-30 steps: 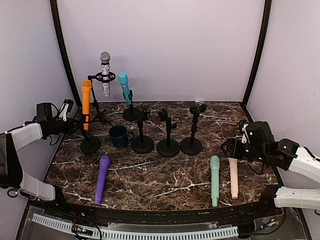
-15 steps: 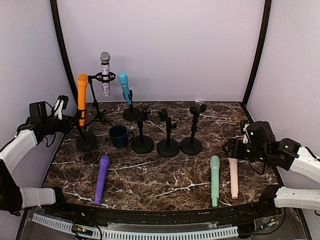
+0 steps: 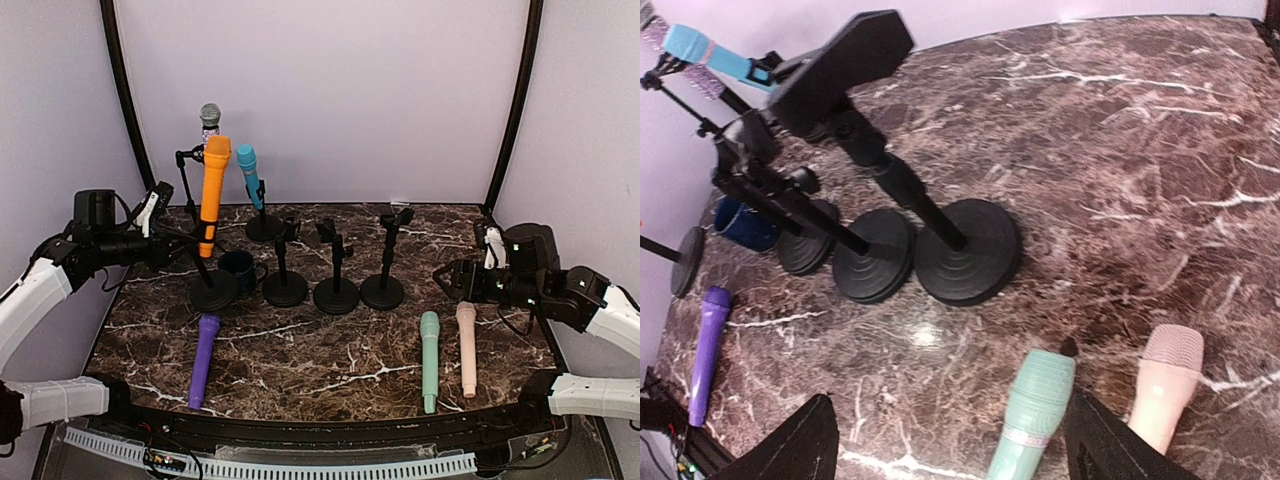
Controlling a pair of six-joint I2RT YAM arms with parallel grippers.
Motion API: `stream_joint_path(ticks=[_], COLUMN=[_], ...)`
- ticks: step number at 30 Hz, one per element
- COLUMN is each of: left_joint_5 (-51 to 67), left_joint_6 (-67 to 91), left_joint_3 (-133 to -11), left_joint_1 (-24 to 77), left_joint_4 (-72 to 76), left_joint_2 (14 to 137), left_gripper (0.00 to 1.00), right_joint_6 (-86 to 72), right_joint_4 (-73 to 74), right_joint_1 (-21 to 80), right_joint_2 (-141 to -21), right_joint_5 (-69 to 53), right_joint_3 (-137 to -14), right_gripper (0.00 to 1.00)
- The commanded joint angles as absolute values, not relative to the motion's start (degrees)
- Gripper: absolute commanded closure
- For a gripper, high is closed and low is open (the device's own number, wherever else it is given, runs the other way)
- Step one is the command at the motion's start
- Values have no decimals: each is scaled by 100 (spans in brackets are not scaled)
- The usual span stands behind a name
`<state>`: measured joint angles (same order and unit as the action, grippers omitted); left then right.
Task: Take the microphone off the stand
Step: Place the microphone stand with the microphone at the center of the board.
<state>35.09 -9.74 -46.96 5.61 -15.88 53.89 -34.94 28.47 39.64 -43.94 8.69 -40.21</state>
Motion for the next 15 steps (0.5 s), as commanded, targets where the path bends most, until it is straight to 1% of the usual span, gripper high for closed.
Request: stream_joint_path(ticks=[1, 4, 10, 15], left_joint_5=[3589, 3396, 3176, 3468], left_joint_6=[-974, -857, -737, -896], left_joint_3=[-5365, -5464, -5618, -5799], left_joint_1=[1613, 2506, 4065, 4621], left_joint_4=[-1510, -1314, -576, -186], left_joint_2=[5510, 5698, 6397, 7318], left_gripper=[100, 100, 100, 100], right_joint_6=[-3173, -3259, -3425, -3643], right_joint_4=[1717, 981, -109, -1510], right_joint_1=[3966, 4070, 4468, 4974], right_joint_2=[-4305, -4254, -4341, -4581], right_joint_5=[-560, -1218, -1510, -1285], right_joint_3=[-4131, -4067, -4217, -4047], right_gripper=[17, 12, 10, 8])
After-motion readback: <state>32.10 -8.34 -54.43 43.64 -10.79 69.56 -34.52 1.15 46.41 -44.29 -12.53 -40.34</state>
